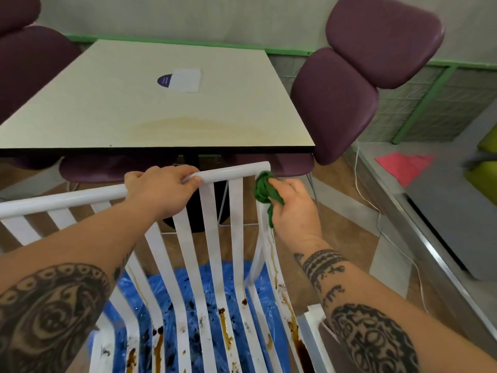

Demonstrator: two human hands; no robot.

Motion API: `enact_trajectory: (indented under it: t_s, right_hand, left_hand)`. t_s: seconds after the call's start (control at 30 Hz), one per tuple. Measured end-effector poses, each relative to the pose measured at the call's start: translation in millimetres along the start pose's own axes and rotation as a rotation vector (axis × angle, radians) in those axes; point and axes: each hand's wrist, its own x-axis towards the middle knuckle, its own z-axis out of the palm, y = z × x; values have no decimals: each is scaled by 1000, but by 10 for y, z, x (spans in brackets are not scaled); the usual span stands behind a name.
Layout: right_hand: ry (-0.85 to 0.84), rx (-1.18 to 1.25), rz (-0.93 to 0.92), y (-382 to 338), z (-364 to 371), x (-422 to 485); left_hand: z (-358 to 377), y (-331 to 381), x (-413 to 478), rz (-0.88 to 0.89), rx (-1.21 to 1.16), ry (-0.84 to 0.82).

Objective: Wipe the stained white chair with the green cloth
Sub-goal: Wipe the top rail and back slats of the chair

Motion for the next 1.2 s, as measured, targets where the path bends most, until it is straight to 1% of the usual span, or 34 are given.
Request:
enact_trajectory:
  t_s: [0.03, 0.1, 0.27, 0.3, 0.37, 0.47, 0.5, 0.6, 0.63, 0.73, 0.77, 0.83, 0.87, 0.93, 1.03, 1.13, 1.2]
  right_hand:
    - [3, 9, -37, -3, 31, 42]
    - [-62, -15, -47, 55, 101, -5]
    - [-432, -210, 34, 294, 79, -528]
    - [-468, -224, 49, 304, 43, -560]
    - [-429, -207, 59, 275, 1, -507]
    - [-264, -146, 9, 200, 70, -391]
    - [-247, -142, 1, 194, 109, -383]
    - [-300, -160, 8, 292, 171, -490]
    - [-348, -170, 3, 358, 161, -541]
    - [-565, -264, -7, 498, 16, -590]
    - [-570, -278, 6, 518, -20, -543]
    - [-446, -251, 50, 511, -59, -392]
    - [-384, -222, 51, 487, -50, -341]
    - [-356, -190, 4, 417, -4, -378]
    - [-459, -243, -9, 450, 41, -733]
    - [-657, -370, 57, 485, -23, -1030]
    - [-735, -412, 120, 396, -86, -978]
  left_hand:
    - [-7, 1, 5, -5, 6, -4]
    - [-6, -1, 4, -12, 13, -13]
    - [12, -3, 5, -13, 9, -18]
    - [11, 1, 5, -12, 9, -16]
    - [13, 1, 7, -11, 7, -13]
    - [20, -14, 14, -8, 6, -8]
    - [23, -18, 19, -10, 5, -9]
    - [34, -19, 25, -9, 8, -12]
    - [33, -20, 25, -7, 8, -9]
    - [22, -1, 14, -4, 16, -11]
    - [13, 5, 12, -6, 24, -11]
    - [12, 6, 13, -8, 34, -4]
    - [19, 1, 13, -7, 37, -2]
    - [40, -4, 10, -4, 33, -5]
    - [38, -4, 10, -1, 32, 4]
    - [43, -7, -5, 5, 29, 10]
    - [38, 9, -23, 9, 34, 16]
